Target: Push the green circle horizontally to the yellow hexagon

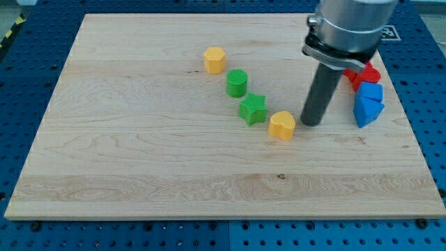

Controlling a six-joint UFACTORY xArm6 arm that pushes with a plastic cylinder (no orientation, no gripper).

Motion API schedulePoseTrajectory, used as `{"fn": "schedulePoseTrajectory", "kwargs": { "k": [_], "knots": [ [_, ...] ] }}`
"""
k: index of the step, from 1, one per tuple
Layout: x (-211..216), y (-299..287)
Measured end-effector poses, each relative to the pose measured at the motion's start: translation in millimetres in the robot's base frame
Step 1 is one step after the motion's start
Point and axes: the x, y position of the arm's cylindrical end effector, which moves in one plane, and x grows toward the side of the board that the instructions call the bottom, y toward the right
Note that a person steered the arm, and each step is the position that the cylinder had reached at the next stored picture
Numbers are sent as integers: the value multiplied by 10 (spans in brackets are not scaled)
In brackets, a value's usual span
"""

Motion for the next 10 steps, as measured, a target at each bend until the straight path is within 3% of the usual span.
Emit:
{"fn": "schedulePoseTrajectory", "kwargs": {
  "k": [2, 6, 9, 10],
  "knots": [
    [-437, -648],
    [-793, -1569],
    [-719, -1878],
    [-491, -1878]
  ]
}}
